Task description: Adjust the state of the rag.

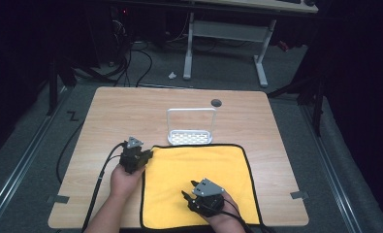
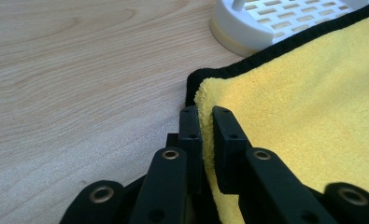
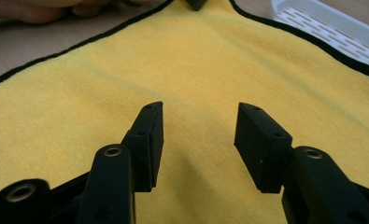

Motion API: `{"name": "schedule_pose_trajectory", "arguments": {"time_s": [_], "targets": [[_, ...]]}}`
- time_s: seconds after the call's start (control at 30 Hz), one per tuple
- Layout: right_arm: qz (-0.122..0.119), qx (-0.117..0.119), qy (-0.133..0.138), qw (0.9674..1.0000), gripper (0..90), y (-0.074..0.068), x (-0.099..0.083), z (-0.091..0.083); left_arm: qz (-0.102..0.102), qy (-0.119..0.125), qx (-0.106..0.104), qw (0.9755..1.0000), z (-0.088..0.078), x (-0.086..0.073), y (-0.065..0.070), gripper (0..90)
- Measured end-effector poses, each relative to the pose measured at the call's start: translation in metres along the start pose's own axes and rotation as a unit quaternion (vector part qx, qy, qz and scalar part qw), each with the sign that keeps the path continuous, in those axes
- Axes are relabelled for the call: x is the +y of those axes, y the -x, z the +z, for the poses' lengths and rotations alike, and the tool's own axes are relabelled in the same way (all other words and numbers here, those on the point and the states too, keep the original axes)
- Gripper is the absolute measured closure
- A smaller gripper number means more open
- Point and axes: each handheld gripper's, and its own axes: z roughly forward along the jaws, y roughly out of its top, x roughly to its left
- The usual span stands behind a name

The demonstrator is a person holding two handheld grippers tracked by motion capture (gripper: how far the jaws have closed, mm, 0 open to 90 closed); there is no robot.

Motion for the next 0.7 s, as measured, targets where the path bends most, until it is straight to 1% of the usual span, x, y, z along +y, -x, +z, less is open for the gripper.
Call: {"name": "schedule_pose_trajectory", "arguments": {"time_s": [0.03, 0.07, 0.1, 0.13, 0.27, 0.3, 0.33, 0.37, 0.4, 0.43, 0.47, 0.5, 0.53, 0.57, 0.6, 0.63, 0.7], "targets": [[-0.008, 0.007, -0.001, 0.9999, 52.8, -0.008, 0.004, 0.004, 0.001, 0.000, 0.001, 1.0000, 0.000, 0.000, 0.000, 82.9], [-0.008, 0.007, -0.001, 0.9999, 52.8, -0.008, 0.004, 0.004, 0.001, 0.000, 0.000, 1.0000, 0.000, 0.000, 0.000, 82.9], [-0.011, 0.012, -0.001, 0.9999, 52.9, -0.012, 0.006, 0.006, 0.000, 0.000, 0.000, 1.0000, 0.000, 0.000, 0.000, 82.9], [-0.016, 0.021, -0.003, 0.9997, 52.9, -0.020, 0.009, 0.010, -0.001, 0.001, 0.000, 1.0000, 0.000, 0.000, 0.000, 83.0], [-0.030, 0.042, 0.000, 0.9986, 52.6, -0.038, 0.015, 0.017, -0.005, 0.000, -0.003, 1.0000, 0.000, 0.000, -0.001, 82.7], [-0.030, 0.042, 0.000, 0.9986, 52.6, -0.038, 0.015, 0.017, -0.007, 0.000, -0.003, 1.0000, -0.001, 0.000, -0.001, 82.7], [-0.033, 0.048, 0.000, 0.9983, 52.3, -0.043, 0.016, 0.019, -0.009, 0.001, -0.005, 1.0000, -0.001, 0.000, -0.002, 82.7], [-0.034, 0.056, -0.002, 0.9978, 52.0, -0.047, 0.017, 0.022, -0.011, 0.001, -0.005, 0.9999, -0.001, 0.000, -0.002, 82.5], [-0.040, 0.067, -0.006, 0.9970, 51.8, -0.056, 0.019, 0.027, -0.012, 0.001, -0.006, 0.9999, -0.001, -0.001, -0.002, 82.3], [-0.040, 0.067, -0.006, 0.9970, 51.8, -0.056, 0.019, 0.027, -0.012, 0.002, -0.005, 0.9999, -0.001, -0.001, -0.002, 82.3], [-0.045, 0.078, -0.010, 0.9959, 51.4, -0.065, 0.021, 0.032, -0.011, 0.001, -0.006, 0.9999, -0.001, -0.001, -0.002, 82.0], [-0.045, 0.078, -0.010, 0.9959, 51.4, -0.065, 0.021, 0.032, -0.010, 0.001, -0.006, 0.9999, -0.001, -0.001, -0.002, 82.0], [-0.053, 0.086, -0.013, 0.9948, 51.2, -0.074, 0.023, 0.036, -0.011, 0.001, -0.006, 0.9999, -0.001, -0.001, -0.002, 81.9], [-0.053, 0.092, -0.011, 0.9943, 51.1, -0.078, 0.024, 0.038, -0.011, 0.001, -0.006, 0.9999, -0.001, -0.001, -0.002, 81.8], [-0.053, 0.092, -0.011, 0.9943, 51.1, -0.078, 0.024, 0.038, -0.011, 0.001, -0.006, 0.9999, -0.001, -0.001, -0.002, 81.8], [-0.056, 0.102, -0.014, 0.9932, 50.7, -0.085, 0.025, 0.042, -0.010, 0.001, -0.006, 0.9999, -0.001, -0.001, -0.002, 81.8], [-0.056, 0.111, -0.019, 0.9921, 49.7, -0.093, 0.026, 0.045, -0.010, 0.001, -0.006, 0.9999, -0.001, -0.001, -0.002, 81.8]]}}
